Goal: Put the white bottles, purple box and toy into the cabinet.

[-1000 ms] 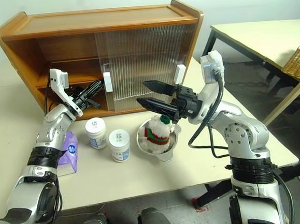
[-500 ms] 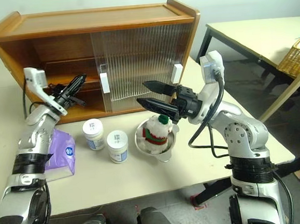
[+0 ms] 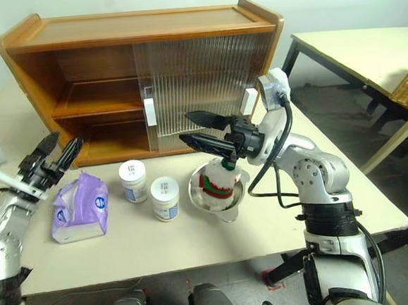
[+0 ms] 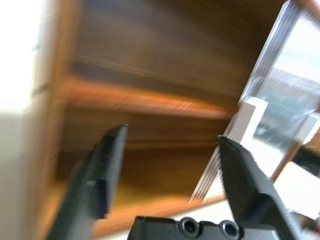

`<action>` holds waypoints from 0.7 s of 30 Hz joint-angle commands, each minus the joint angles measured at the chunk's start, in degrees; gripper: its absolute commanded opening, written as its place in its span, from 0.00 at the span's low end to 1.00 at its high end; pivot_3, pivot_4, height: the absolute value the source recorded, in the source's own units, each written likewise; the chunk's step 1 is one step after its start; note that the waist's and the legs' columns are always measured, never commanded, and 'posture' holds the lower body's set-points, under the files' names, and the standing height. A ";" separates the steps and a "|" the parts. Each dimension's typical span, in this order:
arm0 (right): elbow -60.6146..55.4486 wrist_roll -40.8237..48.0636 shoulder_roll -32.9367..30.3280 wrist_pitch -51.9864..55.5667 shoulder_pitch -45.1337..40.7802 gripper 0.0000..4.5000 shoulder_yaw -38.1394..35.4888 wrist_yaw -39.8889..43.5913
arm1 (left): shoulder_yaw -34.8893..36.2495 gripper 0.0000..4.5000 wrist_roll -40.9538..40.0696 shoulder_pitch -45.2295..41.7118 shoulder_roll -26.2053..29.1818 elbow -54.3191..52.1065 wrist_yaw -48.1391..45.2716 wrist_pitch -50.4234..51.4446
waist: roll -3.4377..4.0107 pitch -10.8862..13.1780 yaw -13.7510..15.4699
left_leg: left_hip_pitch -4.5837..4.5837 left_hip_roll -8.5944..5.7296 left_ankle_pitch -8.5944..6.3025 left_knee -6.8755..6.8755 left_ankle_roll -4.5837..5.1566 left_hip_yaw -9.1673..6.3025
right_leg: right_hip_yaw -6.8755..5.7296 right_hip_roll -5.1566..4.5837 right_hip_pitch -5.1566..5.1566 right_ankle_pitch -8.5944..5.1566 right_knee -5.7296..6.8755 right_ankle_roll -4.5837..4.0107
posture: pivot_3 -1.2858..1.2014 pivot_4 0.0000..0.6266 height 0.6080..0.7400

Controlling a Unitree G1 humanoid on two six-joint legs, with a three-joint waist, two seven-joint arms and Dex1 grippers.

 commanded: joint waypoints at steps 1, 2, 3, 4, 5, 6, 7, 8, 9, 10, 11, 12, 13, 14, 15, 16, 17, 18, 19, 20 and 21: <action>1.40 -1.01 -0.11 -0.44 -1.42 1.00 0.64 1.16 | 0.91 1.00 -0.96 3.91 -0.19 -4.41 -0.05 -1.48 | 0.01 0.02 0.39 | -0.01 0.02 0.00 -0.01 -0.04 -0.01 | -0.01 0.01 -0.03 0.01 0.01 -0.07 | 0.51 0.06 1.00; 1.62 -1.17 -0.06 -0.47 -1.55 1.00 0.67 1.33 | 0.91 1.00 -1.01 5.05 -0.30 -5.31 -0.04 -1.74 | 0.03 0.03 0.58 | -0.02 0.03 0.00 -0.02 -0.07 -0.02 | -0.01 0.00 -0.06 0.01 0.02 -0.12 | 0.51 0.06 1.00; 1.74 -1.27 -0.02 -0.49 -1.63 1.00 0.69 1.44 | 0.88 1.00 -1.08 5.73 -0.33 -5.87 0.02 -1.90 | 0.02 0.04 0.74 | -0.02 0.04 -0.01 -0.04 -0.13 -0.03 | -0.01 0.00 -0.08 0.00 0.04 -0.18 | 0.51 0.06 1.00; 1.77 -1.38 0.06 -0.50 -1.68 1.00 0.72 1.52 | 1.00 1.00 -1.30 6.77 -0.60 -6.79 0.30 -2.06 | 0.02 0.04 0.83 | -0.02 0.06 -0.03 -0.05 -0.20 -0.04 | -0.02 0.00 -0.10 0.01 0.05 -0.28 | 0.51 0.06 1.00; 1.93 -1.45 0.18 -0.45 -1.83 1.00 0.81 1.70 | 1.03 1.00 -1.61 9.41 -1.47 -8.94 0.57 -2.58 | 0.03 0.07 0.87 | -0.03 0.07 -0.05 -0.05 -0.26 -0.04 | -0.02 0.01 -0.13 0.08 0.08 -0.44 | 0.51 0.06 1.00; 2.05 -1.50 0.28 -0.42 -1.93 1.00 0.87 1.83 | 1.03 1.00 -1.86 11.31 -2.08 -10.48 0.78 -2.96 | 0.04 0.08 0.86 | -0.05 0.09 -0.08 -0.06 -0.30 -0.04 | -0.02 0.01 -0.17 0.20 0.09 -0.70 | 0.51 0.06 1.00; 2.08 -1.55 0.33 -0.36 -1.99 1.00 0.93 1.96 | 0.94 1.00 -2.06 13.28 -2.69 -12.01 0.87 -3.42 | 0.07 0.10 0.82 | -0.05 0.10 -0.11 -0.08 -0.36 -0.02 | -0.01 0.00 -0.21 0.20 0.09 -0.78 | 0.51 0.07 1.00; 2.18 -1.65 0.34 -0.33 -2.04 1.00 1.00 2.12 | 0.74 1.00 -2.30 15.10 -3.26 -13.35 0.89 -3.78 | 0.07 0.12 0.81 | -0.06 0.11 -0.16 -0.10 -0.43 0.00 | -0.01 0.02 -0.23 0.15 0.10 -0.84 | 0.51 0.07 1.00; 2.35 -1.77 0.33 -0.33 -2.09 1.00 1.06 2.29 | 0.49 1.00 -2.53 16.73 -3.81 -14.49 0.69 -4.23 | 0.05 0.14 0.82 | -0.07 0.12 -0.19 -0.12 -0.46 0.01 | -0.01 0.03 -0.27 0.10 0.11 -0.87 | 0.51 0.07 1.00; 2.63 -1.91 0.35 -0.35 -2.23 1.00 1.10 2.50 | 0.31 1.00 -2.64 18.89 -4.60 -15.43 -0.11 -5.48 | 0.05 0.14 0.83 | -0.08 0.16 -0.20 -0.15 -0.47 0.01 | -0.01 0.06 -0.29 0.04 0.12 -0.85 | 0.51 0.07 1.00; 2.94 -2.04 0.40 -0.37 -2.40 1.00 1.15 2.72 | 0.18 1.00 -2.40 21.31 -5.20 -15.70 -1.21 -7.03 | 0.07 0.15 0.87 | -0.06 0.21 -0.23 -0.16 -0.51 0.01 | -0.02 0.10 -0.30 -0.02 0.14 -0.85 | 0.51 0.07 1.00; 3.22 -2.21 0.46 -0.39 -2.55 1.00 1.23 2.93 | 0.20 1.00 -2.09 23.41 -5.72 -15.55 -2.16 -8.57 | 0.08 0.15 0.88 | -0.06 0.24 -0.26 -0.17 -0.53 0.03 | -0.02 0.12 -0.32 -0.14 0.17 -0.77 | 0.51 0.07 1.00; 3.36 -2.34 0.52 -0.36 -2.68 1.00 1.31 3.08 | 0.44 1.00 -1.94 25.33 -6.17 -15.20 -3.06 -10.06 | 0.09 0.21 0.95 | -0.05 0.25 -0.29 -0.20 -0.55 0.04 | -0.02 0.13 -0.35 -0.35 0.24 -0.56 | 0.52 0.09 1.00; 3.44 -2.41 0.59 -0.29 -2.78 1.00 1.37 3.19 | 0.57 1.00 -1.63 26.76 -6.32 -14.80 -3.86 -11.45 | 0.06 0.31 1.03 | -0.05 0.26 -0.32 -0.20 -0.56 0.04 | -0.02 0.13 -0.38 -0.42 0.33 -0.61 | 0.52 0.09 1.00; 3.50 -2.45 0.64 -0.22 -2.84 1.00 1.42 3.27 | 0.64 1.00 -1.37 27.86 -6.35 -14.39 -4.64 -12.78 | 0.02 0.37 1.12 | -0.04 0.27 -0.34 -0.20 -0.59 0.04 | -0.02 0.14 -0.43 -0.52 0.47 -0.62 | 0.52 0.09 1.00; 3.54 -2.48 0.69 -0.18 -2.90 1.00 1.49 3.34 | 0.83 1.00 -1.33 28.82 -6.51 -13.88 -5.10 -13.93 | -0.02 0.44 1.18 | -0.04 0.29 -0.35 -0.19 -0.61 0.05 | -0.02 0.13 -0.48 -0.61 0.63 -0.66 | 0.52 0.09 1.00; 3.58 -2.51 0.74 -0.13 -2.95 1.00 1.56 3.39 | 1.04 1.00 -1.41 29.66 -6.71 -13.35 -5.52 -15.04 | 0.00 0.51 1.25 | -0.02 0.28 -0.37 -0.17 -0.64 0.05 | -0.02 0.13 -0.50 -0.71 0.79 -0.70 | 0.52 0.09 1.00; 3.61 -2.52 0.73 -0.09 -3.00 1.00 1.58 3.44 | 1.08 1.00 -1.52 30.29 -6.81 -13.02 -5.81 -15.83 | 0.04 0.59 1.37 | 0.01 0.31 -0.38 -0.17 -0.65 0.05 | -0.04 0.15 -0.50 -0.78 0.85 -0.67 | 0.52 0.09 1.00; 3.64 -2.53 0.74 -0.03 -3.07 1.00 1.66 3.50 | 0.97 1.00 -1.30 31.36 -6.91 -12.44 -6.55 -17.01 | 0.08 0.69 1.47 | 0.01 0.37 -0.38 -0.18 -0.67 0.04 | -0.06 0.18 -0.50 -0.79 0.87 -0.67 | 0.52 0.09 1.00; 3.69 -2.53 0.72 0.02 -3.14 1.00 1.70 3.55 | 0.79 1.00 -1.02 32.22 -6.99 -11.91 -7.15 -17.99 | 0.14 0.81 1.50 | 0.01 0.41 -0.38 -0.17 -0.68 0.05 | -0.09 0.19 -0.50 -0.79 0.89 -0.67 | 0.53 0.09 1.00; 3.74 -2.53 0.71 0.04 -3.20 1.00 1.73 3.57 | 0.61 1.00 -0.67 32.91 -7.00 -11.34 -7.53 -18.78 | 0.20 0.90 1.52 | 0.02 0.45 -0.37 -0.17 -0.69 0.04 | -0.10 0.19 -0.50 -0.79 0.91 -0.68 | 0.53 0.09 1.00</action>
